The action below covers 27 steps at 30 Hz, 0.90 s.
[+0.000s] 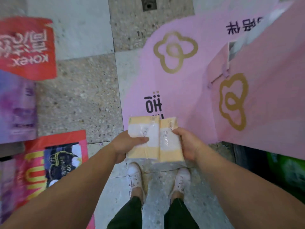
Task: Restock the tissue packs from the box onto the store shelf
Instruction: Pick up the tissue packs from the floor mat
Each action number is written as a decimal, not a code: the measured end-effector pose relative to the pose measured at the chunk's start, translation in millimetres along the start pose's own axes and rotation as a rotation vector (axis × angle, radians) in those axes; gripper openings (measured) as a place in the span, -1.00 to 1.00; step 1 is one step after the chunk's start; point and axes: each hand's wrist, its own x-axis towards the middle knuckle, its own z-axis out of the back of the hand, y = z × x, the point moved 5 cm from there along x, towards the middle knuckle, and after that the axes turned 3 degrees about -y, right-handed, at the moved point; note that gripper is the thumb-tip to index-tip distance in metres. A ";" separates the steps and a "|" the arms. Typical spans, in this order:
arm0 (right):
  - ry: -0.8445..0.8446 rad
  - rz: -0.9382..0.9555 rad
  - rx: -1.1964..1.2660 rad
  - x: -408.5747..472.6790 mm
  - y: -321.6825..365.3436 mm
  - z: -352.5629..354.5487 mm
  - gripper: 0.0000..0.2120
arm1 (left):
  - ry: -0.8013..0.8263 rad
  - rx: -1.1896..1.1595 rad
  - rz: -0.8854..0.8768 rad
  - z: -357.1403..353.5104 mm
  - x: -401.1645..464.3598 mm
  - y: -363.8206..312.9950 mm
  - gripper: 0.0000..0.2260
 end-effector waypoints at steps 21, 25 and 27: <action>-0.305 0.745 -0.047 -513.8 -17.0 -15.8 -0.43 | 0.591 0.312 -0.536 -126.7 -417.1 -130.0 -0.67; -0.547 0.807 0.113 -587.6 -99.8 47.1 -0.45 | 0.724 0.439 -0.568 -210.7 -491.7 -82.0 -0.67; -0.656 0.823 0.132 -629.5 -151.4 74.8 -0.55 | 0.787 0.516 -0.584 -249.5 -532.3 -46.5 -0.71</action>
